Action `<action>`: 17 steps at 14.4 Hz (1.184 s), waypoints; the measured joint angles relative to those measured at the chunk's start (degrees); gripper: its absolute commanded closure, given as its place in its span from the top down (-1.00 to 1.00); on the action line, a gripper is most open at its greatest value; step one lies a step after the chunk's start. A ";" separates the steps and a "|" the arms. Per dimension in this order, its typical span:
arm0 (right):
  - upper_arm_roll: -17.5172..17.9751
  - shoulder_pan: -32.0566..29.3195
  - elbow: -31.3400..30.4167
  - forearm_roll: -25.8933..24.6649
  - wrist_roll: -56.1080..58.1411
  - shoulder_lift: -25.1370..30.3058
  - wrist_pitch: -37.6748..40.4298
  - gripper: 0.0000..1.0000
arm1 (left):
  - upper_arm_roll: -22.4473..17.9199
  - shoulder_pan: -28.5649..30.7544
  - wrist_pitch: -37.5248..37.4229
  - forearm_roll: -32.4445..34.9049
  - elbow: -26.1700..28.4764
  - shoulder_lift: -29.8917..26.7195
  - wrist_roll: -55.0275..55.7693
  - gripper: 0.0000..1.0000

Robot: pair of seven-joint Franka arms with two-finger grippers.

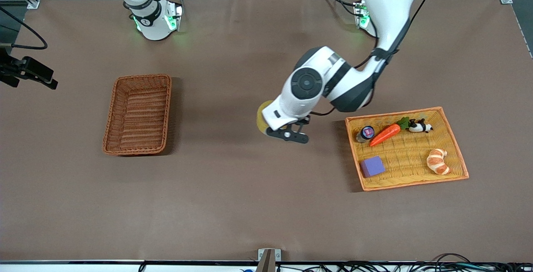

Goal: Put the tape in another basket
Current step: 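Carry the tape with the left gripper toward the table middle, then set the tape down with the left gripper while the right gripper reaches it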

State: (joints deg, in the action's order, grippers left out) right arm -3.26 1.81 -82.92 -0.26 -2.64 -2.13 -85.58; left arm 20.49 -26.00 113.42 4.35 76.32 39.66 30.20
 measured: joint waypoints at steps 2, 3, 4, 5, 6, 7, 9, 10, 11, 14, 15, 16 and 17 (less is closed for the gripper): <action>0.04 0.00 0.00 0.01 0.00 0.00 -0.01 1.00 | 0.05 -2.36 3.61 -0.47 -0.66 2.44 1.13 -0.99; 0.08 0.01 0.00 0.01 0.00 0.00 -0.01 1.00 | 0.07 -3.18 5.48 -1.92 -0.98 3.77 1.35 -0.99; 0.17 0.07 -0.01 0.01 0.00 0.00 -0.01 1.00 | 0.07 -3.80 7.35 -4.28 -1.28 5.09 1.39 -0.99; 0.32 0.28 -0.04 0.01 0.00 0.00 -0.16 1.00 | 0.05 -4.27 9.37 -6.90 -1.59 6.41 1.42 -0.99; 0.50 0.72 -0.22 0.01 0.00 -0.01 -0.82 1.00 | 0.01 -4.71 11.33 -8.92 -2.23 7.82 1.47 -0.99; 0.63 1.52 -0.63 0.02 0.00 -0.07 -1.91 1.00 | -0.03 -4.97 12.44 -9.76 -3.17 9.23 1.57 -0.98; 0.76 3.47 -1.75 0.02 -0.09 -0.52 -4.27 1.00 | -0.56 -4.99 13.22 -10.11 -5.24 11.66 1.60 -0.98; 0.80 4.44 -2.49 0.02 -0.19 -0.98 -5.47 1.00 | -1.17 -4.98 14.15 -10.12 -6.16 12.92 1.60 -0.97; 0.87 5.24 -3.24 0.03 -0.31 -1.58 -6.92 1.00 | -1.63 -4.99 15.75 -10.12 -6.84 14.24 1.60 -0.94; 2.51 6.21 -6.48 0.12 -0.37 -3.40 -12.13 1.00 | -2.29 -5.42 18.61 -10.12 -8.13 17.51 1.60 -0.79; 3.41 6.30 -7.55 0.15 -0.41 -4.01 -13.87 1.00 | -2.54 -5.56 18.76 -10.12 -8.41 17.98 1.60 -0.66; 4.36 6.36 -8.38 0.17 -0.65 -4.79 -15.59 1.00 | -2.98 -5.68 18.79 -10.12 -8.58 18.08 1.60 -0.30; 5.28 6.43 -8.84 0.18 -1.44 -5.72 -17.19 1.00 | -3.26 -5.71 18.78 -10.12 -8.73 18.06 1.60 0.09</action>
State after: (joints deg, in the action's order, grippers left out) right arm 2.01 8.23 -91.76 -0.08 -4.08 -7.85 -102.77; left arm 17.23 -31.71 132.21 -5.77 67.59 57.73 31.80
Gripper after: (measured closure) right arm 0.000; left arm 0.789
